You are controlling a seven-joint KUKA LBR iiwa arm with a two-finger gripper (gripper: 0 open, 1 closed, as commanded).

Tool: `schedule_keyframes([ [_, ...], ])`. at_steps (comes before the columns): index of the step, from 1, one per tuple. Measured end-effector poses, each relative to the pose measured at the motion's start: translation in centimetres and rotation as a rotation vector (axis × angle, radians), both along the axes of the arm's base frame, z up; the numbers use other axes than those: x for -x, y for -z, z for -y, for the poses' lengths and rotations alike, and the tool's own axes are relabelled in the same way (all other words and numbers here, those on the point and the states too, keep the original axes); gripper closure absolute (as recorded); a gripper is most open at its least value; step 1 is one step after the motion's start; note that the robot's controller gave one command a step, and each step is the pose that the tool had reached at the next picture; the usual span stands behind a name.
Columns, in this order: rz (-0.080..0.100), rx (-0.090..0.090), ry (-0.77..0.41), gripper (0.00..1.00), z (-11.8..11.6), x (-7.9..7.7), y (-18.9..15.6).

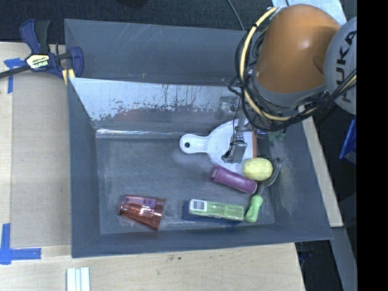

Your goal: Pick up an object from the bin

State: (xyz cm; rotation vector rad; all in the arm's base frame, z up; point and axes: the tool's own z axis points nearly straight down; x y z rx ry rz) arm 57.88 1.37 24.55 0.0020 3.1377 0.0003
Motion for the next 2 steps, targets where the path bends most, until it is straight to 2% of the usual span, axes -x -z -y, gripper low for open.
schedule_keyframes([
  [1,0.0,0.0,0.0,0.0,0.0,0.0,0.0],
  [2,-0.001,-0.001,0.171,0.0,-1.7,0.4,5.5],
])
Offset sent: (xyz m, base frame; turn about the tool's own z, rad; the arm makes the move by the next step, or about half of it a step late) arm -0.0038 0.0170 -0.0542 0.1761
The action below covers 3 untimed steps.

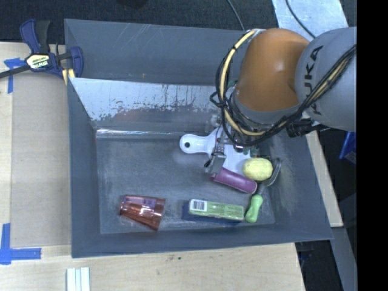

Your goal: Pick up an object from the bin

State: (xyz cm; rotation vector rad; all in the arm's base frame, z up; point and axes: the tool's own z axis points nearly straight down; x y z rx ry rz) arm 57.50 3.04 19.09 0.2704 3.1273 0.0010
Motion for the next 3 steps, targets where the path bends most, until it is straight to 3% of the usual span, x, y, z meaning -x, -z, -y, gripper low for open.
schedule_keyframes([
  [1,0.008,0.0,0.048,0.0,1.4,-2.8,-0.3],
  [2,0.004,0.0,-0.118,0.0,1.8,-1.2,4.8],
  [3,0.014,-0.001,0.121,0.0,1.9,-2.9,5.4],
])
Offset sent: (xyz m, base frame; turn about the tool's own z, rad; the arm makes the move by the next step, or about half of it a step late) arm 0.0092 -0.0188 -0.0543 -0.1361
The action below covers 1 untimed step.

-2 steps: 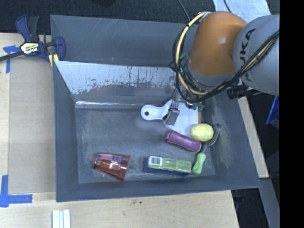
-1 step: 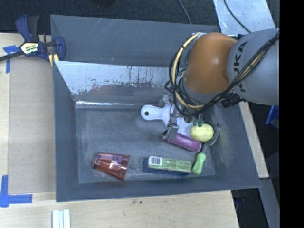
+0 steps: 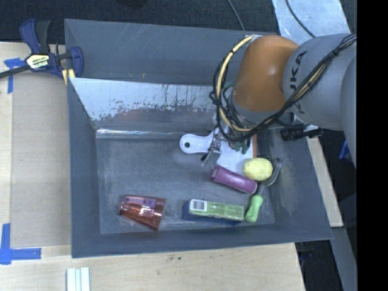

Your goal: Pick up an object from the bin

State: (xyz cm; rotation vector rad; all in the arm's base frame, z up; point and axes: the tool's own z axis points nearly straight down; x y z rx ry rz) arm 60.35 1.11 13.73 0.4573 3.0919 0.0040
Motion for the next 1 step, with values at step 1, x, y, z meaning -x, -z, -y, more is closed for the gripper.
schedule_keyframes([
  [1,-0.012,0.001,-0.105,0.0,1.96,1.57,6.87],
])
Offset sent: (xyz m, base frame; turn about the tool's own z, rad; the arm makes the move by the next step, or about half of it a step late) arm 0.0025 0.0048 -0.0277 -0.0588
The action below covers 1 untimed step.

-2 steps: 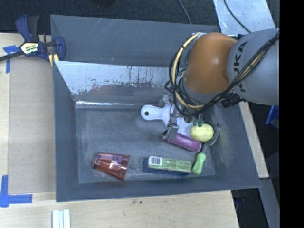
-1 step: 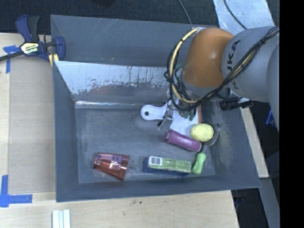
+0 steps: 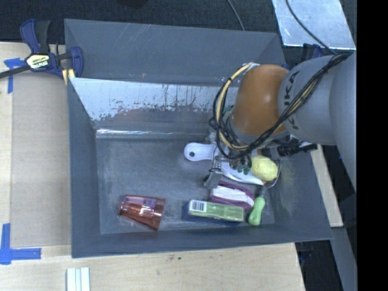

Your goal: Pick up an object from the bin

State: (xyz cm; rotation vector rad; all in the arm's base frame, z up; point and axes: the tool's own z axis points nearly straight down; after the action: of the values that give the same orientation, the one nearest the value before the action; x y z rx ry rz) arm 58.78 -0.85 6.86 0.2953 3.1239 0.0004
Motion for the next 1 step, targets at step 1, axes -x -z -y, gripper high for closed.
schedule_keyframes([
  [1,0.003,0.001,0.016,0.0,-0.55,-0.45,-1.1],
])
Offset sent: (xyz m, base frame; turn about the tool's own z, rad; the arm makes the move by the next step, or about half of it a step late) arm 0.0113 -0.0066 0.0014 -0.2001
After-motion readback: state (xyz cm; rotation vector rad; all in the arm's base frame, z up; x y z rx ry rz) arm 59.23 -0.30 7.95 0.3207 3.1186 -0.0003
